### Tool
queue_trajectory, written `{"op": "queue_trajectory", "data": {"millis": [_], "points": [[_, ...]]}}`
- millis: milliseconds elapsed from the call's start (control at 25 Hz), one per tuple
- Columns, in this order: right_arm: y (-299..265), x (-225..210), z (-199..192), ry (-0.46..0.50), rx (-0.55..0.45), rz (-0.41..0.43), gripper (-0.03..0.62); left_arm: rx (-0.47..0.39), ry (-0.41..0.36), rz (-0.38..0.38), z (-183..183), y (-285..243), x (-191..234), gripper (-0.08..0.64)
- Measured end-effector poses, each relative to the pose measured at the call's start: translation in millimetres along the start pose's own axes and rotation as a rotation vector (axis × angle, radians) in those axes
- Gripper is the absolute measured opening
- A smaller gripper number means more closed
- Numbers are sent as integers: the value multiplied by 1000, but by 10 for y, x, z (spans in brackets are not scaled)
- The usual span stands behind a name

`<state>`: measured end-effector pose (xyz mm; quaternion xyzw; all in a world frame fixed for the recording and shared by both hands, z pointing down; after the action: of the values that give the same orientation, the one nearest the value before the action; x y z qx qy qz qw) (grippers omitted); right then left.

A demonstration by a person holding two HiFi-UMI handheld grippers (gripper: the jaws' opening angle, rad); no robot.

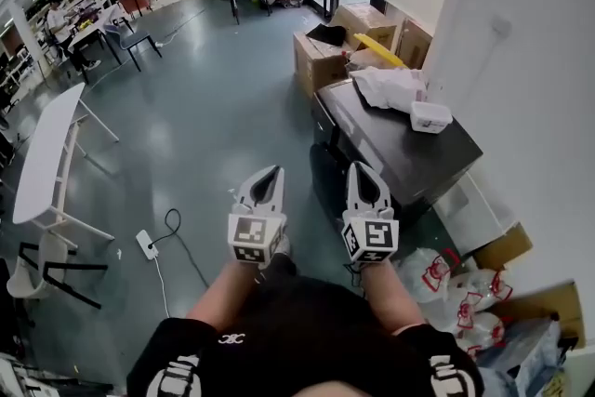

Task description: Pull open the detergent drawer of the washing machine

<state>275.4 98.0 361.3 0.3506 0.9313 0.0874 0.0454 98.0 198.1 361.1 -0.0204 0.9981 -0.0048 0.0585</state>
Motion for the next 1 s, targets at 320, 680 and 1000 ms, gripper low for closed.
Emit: {"op": "queue_trajectory", "data": {"millis": [320, 680, 1000], "points": [[-996, -93, -328, 9, 52, -67, 2, 4, 37, -71, -209, -888, 666, 3], [-2139, -97, -497, 26, 95, -132, 3, 12, 67, -144, -212, -1880, 1559, 2], [-2826, -107, -690, 31, 123, -216, 3, 39, 86, -234, -389, -2528, 2145, 2]]}}
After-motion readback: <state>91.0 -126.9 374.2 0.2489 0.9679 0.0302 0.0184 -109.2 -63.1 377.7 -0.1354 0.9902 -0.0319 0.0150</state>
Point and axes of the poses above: the fingertips, and each gripper's own axes: y backward along the fingers, x to its left, z out of its top, the point moved 6 cm from there along y, backward along the fingers, and after that the axes turned 6 degrees about -z, right-handed, at the moved point
